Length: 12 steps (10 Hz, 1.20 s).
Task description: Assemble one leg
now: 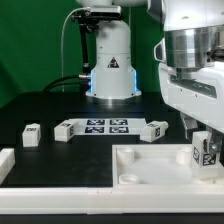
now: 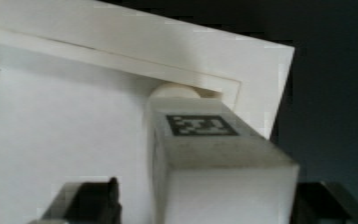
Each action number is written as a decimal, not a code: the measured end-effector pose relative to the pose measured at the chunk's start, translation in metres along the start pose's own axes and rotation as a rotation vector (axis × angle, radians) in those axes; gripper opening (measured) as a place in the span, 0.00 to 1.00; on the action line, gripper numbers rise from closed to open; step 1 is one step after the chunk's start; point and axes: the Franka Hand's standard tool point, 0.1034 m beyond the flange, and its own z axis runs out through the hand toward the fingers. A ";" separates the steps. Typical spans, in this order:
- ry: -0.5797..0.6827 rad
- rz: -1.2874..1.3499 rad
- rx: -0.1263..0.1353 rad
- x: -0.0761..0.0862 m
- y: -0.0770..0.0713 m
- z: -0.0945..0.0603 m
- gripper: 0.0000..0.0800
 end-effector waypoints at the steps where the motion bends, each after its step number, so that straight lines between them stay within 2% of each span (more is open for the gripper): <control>1: 0.004 -0.104 0.007 -0.003 0.000 0.001 0.72; 2: 0.001 -0.269 0.006 -0.007 0.002 0.002 0.79; 5: 0.003 -0.658 -0.005 -0.017 0.003 0.005 0.81; 8: -0.006 -1.100 -0.010 -0.003 -0.003 0.003 0.81; 10: 0.000 -1.361 -0.018 0.000 -0.003 0.004 0.81; 12: -0.001 -1.423 -0.017 0.000 -0.003 0.004 0.81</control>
Offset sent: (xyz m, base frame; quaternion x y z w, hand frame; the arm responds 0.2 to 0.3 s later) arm -0.0152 0.0150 -0.0021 -0.0101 0.0076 -0.2951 0.9554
